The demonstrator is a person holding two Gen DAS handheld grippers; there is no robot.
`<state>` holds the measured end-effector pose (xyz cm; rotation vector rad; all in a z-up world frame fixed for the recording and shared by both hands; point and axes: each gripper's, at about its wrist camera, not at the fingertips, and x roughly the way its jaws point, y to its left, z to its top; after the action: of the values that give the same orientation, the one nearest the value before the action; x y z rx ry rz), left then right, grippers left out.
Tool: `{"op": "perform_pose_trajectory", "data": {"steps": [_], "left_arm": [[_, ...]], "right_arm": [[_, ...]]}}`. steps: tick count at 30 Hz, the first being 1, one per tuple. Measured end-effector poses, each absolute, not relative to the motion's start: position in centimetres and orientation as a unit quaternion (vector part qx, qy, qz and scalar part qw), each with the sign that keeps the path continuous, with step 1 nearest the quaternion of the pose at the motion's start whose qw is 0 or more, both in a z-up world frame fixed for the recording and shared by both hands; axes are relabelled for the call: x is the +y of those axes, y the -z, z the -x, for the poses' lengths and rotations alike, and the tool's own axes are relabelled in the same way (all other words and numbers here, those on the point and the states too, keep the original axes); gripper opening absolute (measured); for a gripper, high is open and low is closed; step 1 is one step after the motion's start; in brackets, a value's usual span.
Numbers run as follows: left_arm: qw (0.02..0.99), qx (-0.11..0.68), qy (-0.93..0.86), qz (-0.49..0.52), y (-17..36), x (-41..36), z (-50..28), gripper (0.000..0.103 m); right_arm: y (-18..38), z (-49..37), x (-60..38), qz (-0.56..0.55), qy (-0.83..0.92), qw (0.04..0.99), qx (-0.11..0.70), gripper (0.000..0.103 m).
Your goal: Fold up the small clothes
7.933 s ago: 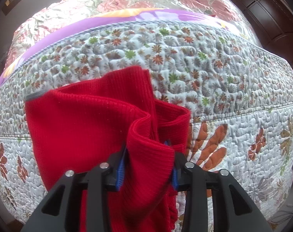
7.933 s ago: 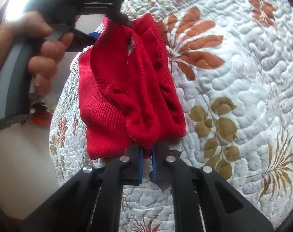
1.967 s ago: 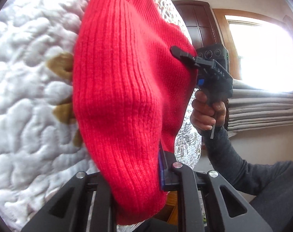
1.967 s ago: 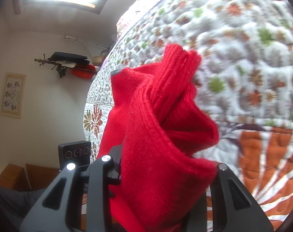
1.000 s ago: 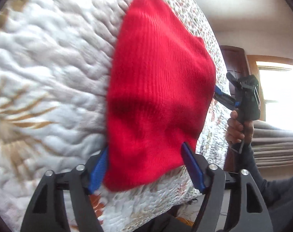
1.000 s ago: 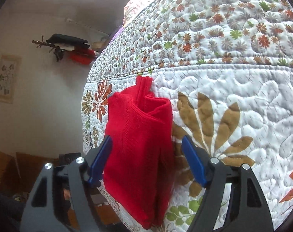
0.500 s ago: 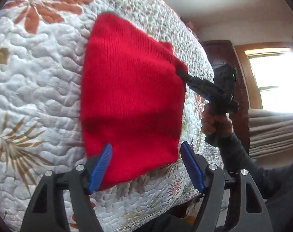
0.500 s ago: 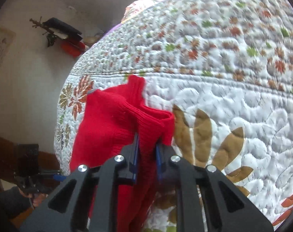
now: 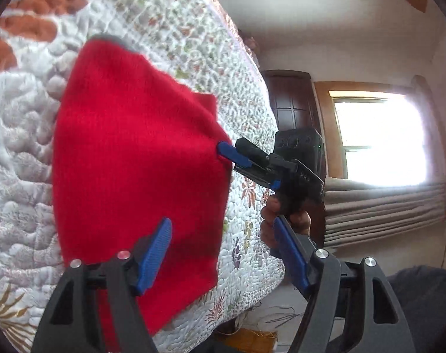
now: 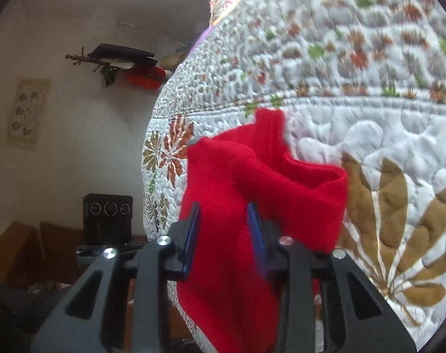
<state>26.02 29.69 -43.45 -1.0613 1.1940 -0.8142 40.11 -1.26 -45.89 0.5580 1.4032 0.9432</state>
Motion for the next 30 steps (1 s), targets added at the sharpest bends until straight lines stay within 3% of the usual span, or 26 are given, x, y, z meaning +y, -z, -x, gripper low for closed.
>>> {"op": "perform_pose_trajectory", "data": {"steps": [1, 3, 4, 6, 8, 11, 14, 16, 17, 21, 24, 28, 30], "left_arm": [[0.621, 0.533, 0.348, 0.458, 44.8, 29.5, -26.0, 0.068], [0.616, 0.538, 0.337, 0.467, 46.5, 29.9, -25.6, 0.045], [0.611, 0.534, 0.329, 0.484, 47.0, 30.4, -25.5, 0.041], [0.612, 0.523, 0.321, 0.499, 46.6, 31.0, -25.1, 0.044], [0.617, 0.505, 0.339, 0.5, 44.7, 30.9, -24.1, 0.052], [0.619, 0.497, 0.355, 0.494, 43.3, 30.5, -22.2, 0.055], [0.616, 0.527, 0.323, 0.489, 45.5, 30.3, -21.4, 0.055], [0.61, 0.545, 0.308, 0.485, 47.2, 30.1, -21.4, 0.052], [0.609, 0.549, 0.302, 0.486, 47.7, 30.1, -21.4, 0.046], [0.611, 0.523, 0.327, 0.497, 45.3, 30.0, -19.6, 0.051], [0.614, 0.519, 0.338, 0.49, 44.0, 29.8, -17.3, 0.052], [0.604, 0.542, 0.313, 0.493, 46.9, 29.9, -16.4, 0.052], [0.597, 0.556, 0.308, 0.489, 48.6, 29.4, -16.7, 0.048]], "right_arm": [[47.2, -40.6, -1.6, -0.251, -0.402, 0.627, 0.618, 0.0], [49.1, -41.3, -2.9, -0.292, -0.391, 0.612, 0.622, 0.0], [49.3, -41.3, -3.1, -0.302, -0.387, 0.61, 0.621, 0.0], [48.0, -40.5, -3.0, -0.29, -0.386, 0.625, 0.614, 0.0], [45.5, -39.0, -3.2, -0.29, -0.403, 0.628, 0.599, 0.009], [43.9, -36.2, -2.8, -0.288, -0.429, 0.612, 0.598, 0.009], [46.0, -34.2, -1.9, -0.255, -0.421, 0.6, 0.631, 0.007], [47.8, -33.8, -1.8, -0.251, -0.403, 0.604, 0.64, 0.0], [48.2, -33.7, -2.2, -0.26, -0.396, 0.602, 0.642, 0.0], [45.1, -31.2, -2.3, -0.243, -0.411, 0.616, 0.626, 0.01], [43.8, -27.6, -2.3, -0.222, -0.431, 0.604, 0.632, 0.01], [45.8, -24.8, -2.3, -0.181, -0.42, 0.586, 0.669, 0.01], [47.3, -24.6, -2.5, -0.164, -0.398, 0.586, 0.686, 0.002]]}}
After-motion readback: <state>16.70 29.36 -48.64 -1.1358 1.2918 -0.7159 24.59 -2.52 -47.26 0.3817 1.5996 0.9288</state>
